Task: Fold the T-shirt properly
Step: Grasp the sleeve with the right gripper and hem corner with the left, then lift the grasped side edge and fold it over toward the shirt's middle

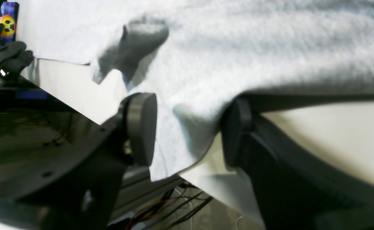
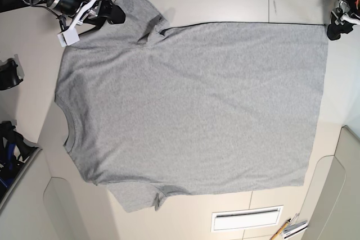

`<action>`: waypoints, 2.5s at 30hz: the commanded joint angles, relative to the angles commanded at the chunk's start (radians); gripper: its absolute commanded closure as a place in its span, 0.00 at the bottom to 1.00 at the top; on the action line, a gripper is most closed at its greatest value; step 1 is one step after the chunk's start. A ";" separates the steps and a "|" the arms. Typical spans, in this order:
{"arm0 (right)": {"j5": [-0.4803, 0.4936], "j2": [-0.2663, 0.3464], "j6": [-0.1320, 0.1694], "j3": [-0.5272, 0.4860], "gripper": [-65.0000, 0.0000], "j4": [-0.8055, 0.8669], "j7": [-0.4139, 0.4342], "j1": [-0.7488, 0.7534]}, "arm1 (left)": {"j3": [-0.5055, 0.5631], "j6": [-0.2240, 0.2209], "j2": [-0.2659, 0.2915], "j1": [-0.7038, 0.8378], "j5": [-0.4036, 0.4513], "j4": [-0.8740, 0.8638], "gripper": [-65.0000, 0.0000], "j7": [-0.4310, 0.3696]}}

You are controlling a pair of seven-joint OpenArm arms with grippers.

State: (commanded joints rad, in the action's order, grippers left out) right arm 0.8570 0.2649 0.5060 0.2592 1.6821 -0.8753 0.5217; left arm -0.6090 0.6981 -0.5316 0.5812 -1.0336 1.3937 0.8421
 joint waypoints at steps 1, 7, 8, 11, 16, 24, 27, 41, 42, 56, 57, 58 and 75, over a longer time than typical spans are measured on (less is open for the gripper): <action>0.000 0.000 0.000 0.000 0.51 0.000 0.000 0.000 | 0.018 0.000 0.000 -0.007 0.010 0.000 0.31 0.000; -0.004 0.000 0.000 0.000 0.51 0.000 0.000 0.000 | 0.035 0.000 0.000 -0.016 0.011 0.000 0.31 0.060; -0.005 0.000 0.000 0.000 0.51 0.000 0.002 0.000 | 0.035 0.000 0.000 -0.015 0.000 0.000 0.31 0.092; -0.038 -0.003 0.000 0.000 0.51 0.000 0.005 0.000 | 0.035 0.000 0.002 -0.001 -0.059 0.000 0.31 0.155; -0.026 -0.026 0.000 0.000 0.51 0.001 0.004 0.000 | 0.035 0.000 0.005 0.015 -0.082 0.000 0.31 0.158; -0.027 -0.042 0.034 0.000 0.97 0.001 0.005 0.000 | 0.035 0.000 0.005 0.015 -0.082 0.000 0.66 0.151; -0.026 -0.042 0.061 0.000 1.00 0.001 0.008 0.000 | 0.035 0.000 0.005 0.014 -0.082 0.000 1.00 0.124; 0.177 -0.041 0.106 0.136 1.00 0.136 -0.192 0.009 | 0.032 0.000 -0.093 0.014 -0.090 0.049 1.00 0.150; 0.203 -0.041 0.111 0.154 1.00 0.144 -0.204 0.008 | 0.032 0.000 -0.103 0.014 -0.100 0.056 1.00 0.150; 0.172 -0.041 0.119 0.229 1.00 0.232 -0.175 -0.129 | -0.070 0.000 -0.131 -0.106 -0.045 0.089 1.00 0.080; 0.162 -0.041 0.118 0.229 1.00 0.230 -0.172 -0.148 | -0.070 0.000 -0.130 -0.116 -0.023 0.089 1.00 0.054; 0.155 -0.041 0.118 0.227 1.00 0.230 -0.172 -0.168 | -0.070 0.000 -0.131 -0.125 -0.005 0.089 1.00 0.032; 0.082 -0.041 0.118 0.210 1.00 -0.043 -0.126 -0.440 | 0.227 0.000 -0.130 -0.479 0.368 -0.065 1.00 -0.204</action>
State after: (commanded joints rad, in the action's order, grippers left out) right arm 0.9386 0.2241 0.6243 0.4694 1.6394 -1.0012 0.0818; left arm -0.3817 0.6981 -0.6621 0.1020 -0.6655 1.3289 0.6376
